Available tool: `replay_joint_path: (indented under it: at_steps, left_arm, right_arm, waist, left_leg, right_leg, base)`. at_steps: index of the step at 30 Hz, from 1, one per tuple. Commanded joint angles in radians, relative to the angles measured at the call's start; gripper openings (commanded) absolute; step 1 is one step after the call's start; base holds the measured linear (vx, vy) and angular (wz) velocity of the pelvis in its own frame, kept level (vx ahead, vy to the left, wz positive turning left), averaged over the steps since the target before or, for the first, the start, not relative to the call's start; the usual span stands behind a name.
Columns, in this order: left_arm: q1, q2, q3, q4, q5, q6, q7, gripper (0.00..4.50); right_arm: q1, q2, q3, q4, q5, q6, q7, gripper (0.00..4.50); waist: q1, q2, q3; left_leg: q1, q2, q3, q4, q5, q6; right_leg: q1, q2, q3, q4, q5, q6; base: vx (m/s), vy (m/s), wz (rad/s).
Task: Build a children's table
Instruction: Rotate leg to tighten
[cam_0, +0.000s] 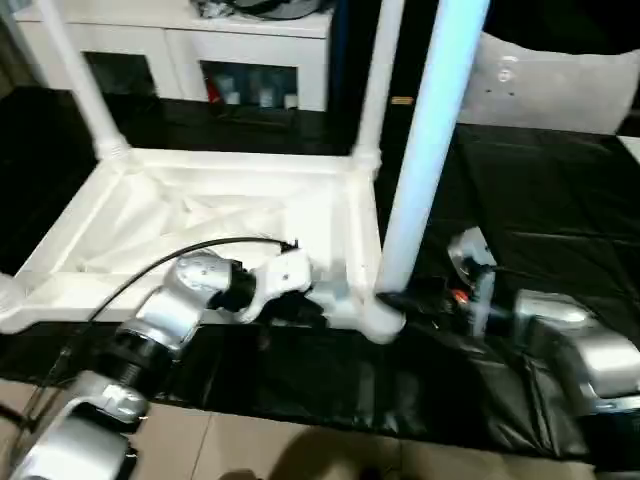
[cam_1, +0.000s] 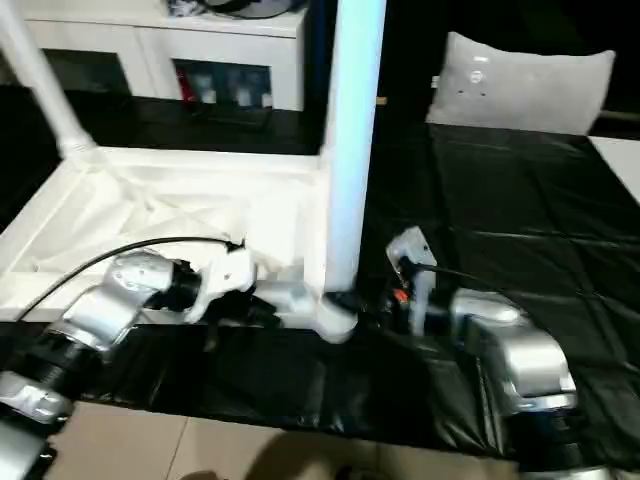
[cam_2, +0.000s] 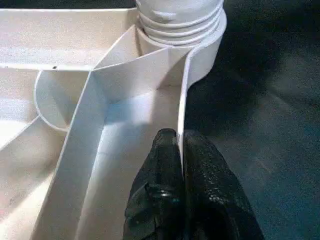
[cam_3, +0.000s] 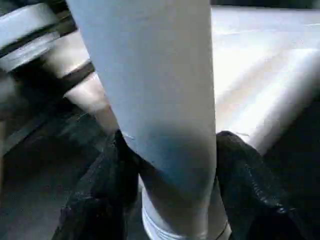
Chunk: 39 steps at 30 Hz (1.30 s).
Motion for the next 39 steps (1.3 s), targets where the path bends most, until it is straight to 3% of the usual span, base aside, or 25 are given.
replay_joint_path:
  at_steps: [1,2,3,6,7,8,10,13,15,17,18,20,23,27,31,33,37,39]
  left_arm:
    - [-0.026,-0.103,-0.004,-0.033,-0.025,0.051,0.135,0.0]
    - [-0.044,-0.162,0.023,-0.015,-0.021,0.088,0.231,0.0]
    - [-0.054,-0.186,0.037,-0.002,-0.02,0.099,0.276,0.0]
    - [-0.077,-0.251,0.08,0.025,-0.012,0.12,0.411,0.0]
    - [-0.081,-0.256,0.081,0.028,-0.009,0.117,0.42,0.0]
    - [-0.082,-0.258,0.082,0.028,-0.008,0.115,0.422,0.0]
    - [-0.079,-0.262,0.084,0.014,0.004,0.118,0.416,0.0]
    - [-0.07,-0.247,0.074,-0.007,0.013,0.116,0.396,0.0]
    - [-0.045,-0.198,0.054,-0.039,0.013,0.092,0.33,0.0]
    - [-0.034,-0.172,0.04,-0.048,0.01,0.075,0.302,0.0]
    - [-0.029,-0.161,0.035,-0.051,0.007,0.067,0.29,0.0]
    - [-0.022,-0.142,0.029,-0.053,0.005,0.055,0.269,0.0]
    - [-0.012,-0.104,0.019,-0.055,0.006,0.029,0.216,0.0]
    - [0.007,-0.022,-0.016,-0.061,-0.009,-0.067,0.073,0.0]
    - [0.022,0.021,-0.044,-0.073,-0.021,-0.119,-0.022,0.0]
    - [0.023,0.063,-0.072,-0.062,-0.017,-0.171,-0.098,0.0]
    - [0.014,0.095,-0.091,-0.045,-0.022,-0.218,-0.173,0.0]
    - [0.011,0.113,-0.101,-0.04,-0.027,-0.246,-0.223,0.0]
  right_arm:
    - [-0.034,0.077,0.072,0.0,-0.008,0.029,-0.093,2.02]
    - [-0.059,0.141,0.046,0.034,-0.045,0.037,-0.233,2.02]
    - [-0.071,0.167,0.033,0.052,-0.059,0.035,-0.291,2.02]
    - [-0.104,0.244,-0.016,0.106,-0.062,-0.001,-0.422,2.02]
    - [-0.109,0.242,-0.009,0.116,-0.067,-0.026,-0.416,2.02]
    - [-0.111,0.241,-0.006,0.121,-0.071,-0.042,-0.414,2.35]
    - [-0.113,0.263,-0.029,0.127,-0.071,-0.091,-0.416,2.68]
    - [-0.108,0.271,-0.05,0.112,-0.057,-0.096,-0.409,2.96]
    - [-0.091,0.22,-0.056,0.082,-0.048,-0.129,-0.32,3.09]
    - [-0.083,0.177,-0.049,0.074,-0.038,-0.148,-0.278,3.3]
    - [-0.079,0.158,-0.044,0.074,-0.037,-0.16,-0.262,3.42]
    - [-0.071,0.125,-0.043,0.075,-0.032,-0.174,-0.226,3.55]
    - [-0.06,0.058,-0.054,0.076,-0.028,-0.185,-0.136,3.86]
    - [-0.043,-0.084,-0.029,0.078,-0.014,-0.225,0.069,4.29]
    - [-0.032,-0.149,0.0,0.077,-0.004,-0.268,0.182,4.29]
    - [-0.016,-0.212,0.022,0.06,0.047,-0.253,0.342,4.29]
    - [-0.011,-0.253,0.044,0.058,0.076,-0.238,0.45,4.29]
    - [-0.009,-0.269,0.058,0.063,0.083,-0.231,0.494,3.95]
  waist:
    - [-0.003,-0.012,-0.058]
    - [-0.009,-0.008,-0.061]
    - [-0.019,-0.004,-0.062]
    - [-0.02,-0.006,-0.067]
    - [-0.017,-0.004,-0.068]
    - [-0.015,-0.007,-0.069]
    - [-0.009,-0.007,-0.074]
    - [-0.004,-0.005,-0.079]
    - [0.0,0.003,-0.079]
    - [-0.001,-0.003,-0.083]
    - [0.001,0.006,-0.084]
    - [-0.001,0.0,-0.078]
    - [0.003,-0.002,-0.073]
    - [0.009,-0.003,-0.067]
    - [0.014,-0.005,-0.07]
    - [0.018,-0.004,-0.071]
    - [0.036,-0.004,-0.074]
    - [0.041,-0.007,-0.073]
  left_leg:
    - [-0.012,-0.006,0.01,-0.067,-0.189,0.031]
    - [-0.016,-0.005,0.009,-0.069,-0.177,0.042]
    - [-0.017,-0.001,0.01,-0.069,-0.159,0.041]
    - [-0.019,-0.001,0.011,-0.069,-0.133,0.06]
    - [-0.016,0.001,0.011,-0.069,-0.128,0.063]
    - [-0.015,0.001,0.014,-0.068,-0.118,0.077]
    - [-0.021,0.002,0.014,-0.067,-0.063,0.1]
    - [-0.022,0.005,0.013,-0.066,-0.017,0.118]
    - [-0.023,0.007,0.012,-0.063,0.011,0.142]
    - [-0.029,0.006,0.012,-0.059,0.028,0.159]
    - [-0.03,0.007,0.012,-0.056,0.041,0.167]
    - [-0.03,0.006,0.016,-0.057,0.003,0.167]
    - [-0.026,0.005,0.018,-0.061,-0.068,0.133]
    - [-0.022,0.007,0.018,-0.063,-0.125,0.114]
    - [-0.022,0.007,0.016,-0.063,-0.131,0.113]
    - [-0.02,0.009,0.018,-0.062,-0.129,0.121]
    - [-0.019,0.015,0.017,-0.061,-0.11,0.13]
    - [-0.019,0.015,0.018,-0.062,-0.11,0.127]
  right_leg:
    - [0.064,-0.057,0.024,-0.111,-0.6,0.004]
    - [0.069,-0.056,0.026,-0.108,-0.57,0.0]
    - [0.062,-0.055,0.03,-0.104,-0.523,-0.026]
    - [0.066,-0.055,0.035,-0.096,-0.455,-0.053]
    - [0.066,-0.056,0.036,-0.095,-0.441,-0.058]
    - [0.066,-0.054,0.04,-0.092,-0.408,-0.068]
    - [0.073,-0.055,0.045,-0.077,-0.319,-0.096]
    - [0.077,-0.056,0.049,-0.061,-0.221,-0.135]
    - [0.078,-0.056,0.051,-0.053,-0.156,-0.164]
    - [0.082,-0.055,0.052,-0.045,-0.116,-0.173]
    - [0.078,-0.055,0.052,-0.042,-0.095,-0.183]
    - [0.075,-0.055,0.051,-0.052,-0.142,-0.182]
    - [0.075,-0.055,0.048,-0.067,-0.289,-0.139]
    - [0.069,-0.056,0.047,-0.08,-0.387,-0.096]
    - [0.069,-0.056,0.045,-0.08,-0.402,-0.083]
    - [0.065,-0.055,0.047,-0.078,-0.387,-0.095]
    - [0.066,-0.057,0.049,-0.07,-0.349,-0.114]
    - [0.065,-0.057,0.049,-0.07,-0.364,-0.113]
  base:
    - [0.0,0.0,0.0]
    - [0.0,0.0,0.0]
    - [0.0,0.0,0.0]
    - [0.0,0.0,0.0]
    - [0.0,0.0,0.0]
    - [0.0,0.0,0.0]
    - [0.0,0.0,0.0]
    - [0.0,0.0,0.0]
    - [0.0,0.0,0.0]
    - [0.0,0.0,0.0]
    - [0.0,0.0,0.0]
    - [0.0,0.0,0.0]
    - [0.0,0.0,0.0]
    - [0.0,0.0,0.0]
    - [0.0,0.0,0.0]
    - [0.0,0.0,0.0]
    - [0.0,0.0,0.0]
    - [0.0,0.0,0.0]
